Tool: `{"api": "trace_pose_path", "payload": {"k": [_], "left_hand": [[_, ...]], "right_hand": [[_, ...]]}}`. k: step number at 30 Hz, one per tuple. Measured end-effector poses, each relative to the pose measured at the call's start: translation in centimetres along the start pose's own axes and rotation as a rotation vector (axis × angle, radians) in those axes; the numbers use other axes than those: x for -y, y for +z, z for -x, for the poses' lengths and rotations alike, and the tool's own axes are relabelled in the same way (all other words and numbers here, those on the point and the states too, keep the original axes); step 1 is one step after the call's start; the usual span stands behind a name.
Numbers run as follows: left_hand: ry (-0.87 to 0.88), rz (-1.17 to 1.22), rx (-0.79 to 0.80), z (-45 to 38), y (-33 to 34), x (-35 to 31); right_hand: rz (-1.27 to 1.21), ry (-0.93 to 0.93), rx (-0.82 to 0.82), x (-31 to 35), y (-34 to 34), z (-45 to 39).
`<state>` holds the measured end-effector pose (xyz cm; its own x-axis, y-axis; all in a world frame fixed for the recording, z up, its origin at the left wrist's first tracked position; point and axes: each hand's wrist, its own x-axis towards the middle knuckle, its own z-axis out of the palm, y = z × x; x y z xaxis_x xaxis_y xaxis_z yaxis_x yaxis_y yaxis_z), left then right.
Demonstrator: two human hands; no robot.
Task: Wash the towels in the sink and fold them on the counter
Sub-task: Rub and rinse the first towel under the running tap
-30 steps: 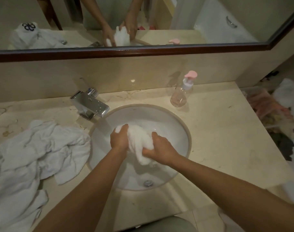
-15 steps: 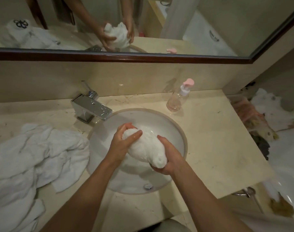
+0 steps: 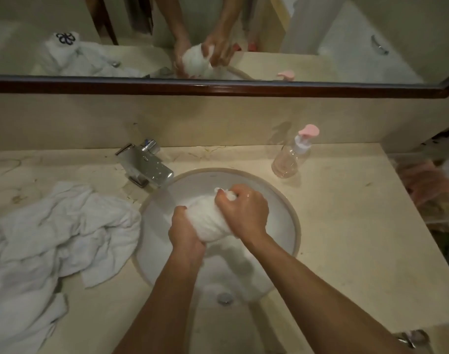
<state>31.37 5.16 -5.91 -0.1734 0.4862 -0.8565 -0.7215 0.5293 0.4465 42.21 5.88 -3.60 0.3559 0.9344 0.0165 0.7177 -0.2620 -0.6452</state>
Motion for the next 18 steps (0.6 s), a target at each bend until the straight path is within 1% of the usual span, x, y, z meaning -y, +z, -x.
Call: {"api": "trace_pose_path", "payload": {"k": [1, 2, 3, 4, 5, 6, 7, 8, 9, 10, 12, 13, 14, 16, 18], "left_hand": [[-0.077, 0.059, 0.041, -0.4, 0.2, 0.2], [-0.12, 0.071, 0.08, -0.6, 0.3, 0.3], [-0.124, 0.018, 0.095, -1.6, 0.2, 0.5], [-0.206, 0.043, 0.14, -2.1, 0.1, 0.9], [-0.211, -0.064, 0.121, -2.8, 0.2, 1.3], [-0.115, -0.357, 0.066, -3.2, -0.2, 2.0], [-0.208, -0.293, 0.04, -3.2, 0.0, 2.1], [-0.359, -0.104, 0.091, -4.1, 0.3, 2.2], [-0.372, -0.147, 0.131, -3.7, 0.1, 2.1], [-0.336, -0.239, 0.175, -3.5, 0.0, 1.9], [-0.33, -0.322, 0.197, -3.1, -0.2, 1.4], [-0.342, -0.354, 0.213, -3.2, -0.1, 1.2], [-0.343, -0.379, 0.193, -3.0, 0.2, 1.0], [-0.324, -0.43, 0.134, -3.0, 0.6, 0.4], [-0.273, -0.484, 0.108, -2.1, 1.0, -0.1]], "right_hand": [[0.048, -0.11, -0.005, -0.2, 0.3, -0.5], [0.099, -0.223, -0.002, -0.5, 0.6, -1.0], [0.139, -0.313, 0.012, -0.9, 0.8, -1.4], [0.173, -0.395, 0.02, -1.3, 0.9, -1.8], [0.208, -0.473, 0.024, -1.6, 1.0, -2.1], [0.234, -0.536, 0.024, -1.9, 1.0, -2.2], [0.246, -0.582, 0.023, -2.2, 1.0, -2.4], [0.251, -0.617, 0.027, -2.3, 0.9, -2.7], [0.259, -0.642, 0.042, -2.4, 0.9, -2.9], [0.27, -0.664, 0.064, -2.4, 0.8, -3.0], [0.268, -0.675, 0.089, -2.5, 0.5, -3.2], [0.27, -0.661, 0.09, -2.6, 0.4, -3.2], [0.272, -0.624, 0.1, -2.7, 0.3, -3.2], [0.298, -0.484, 0.171, -2.9, 0.2, -3.0], [0.273, -0.284, 0.224, -3.1, 0.0, -2.9]]}}
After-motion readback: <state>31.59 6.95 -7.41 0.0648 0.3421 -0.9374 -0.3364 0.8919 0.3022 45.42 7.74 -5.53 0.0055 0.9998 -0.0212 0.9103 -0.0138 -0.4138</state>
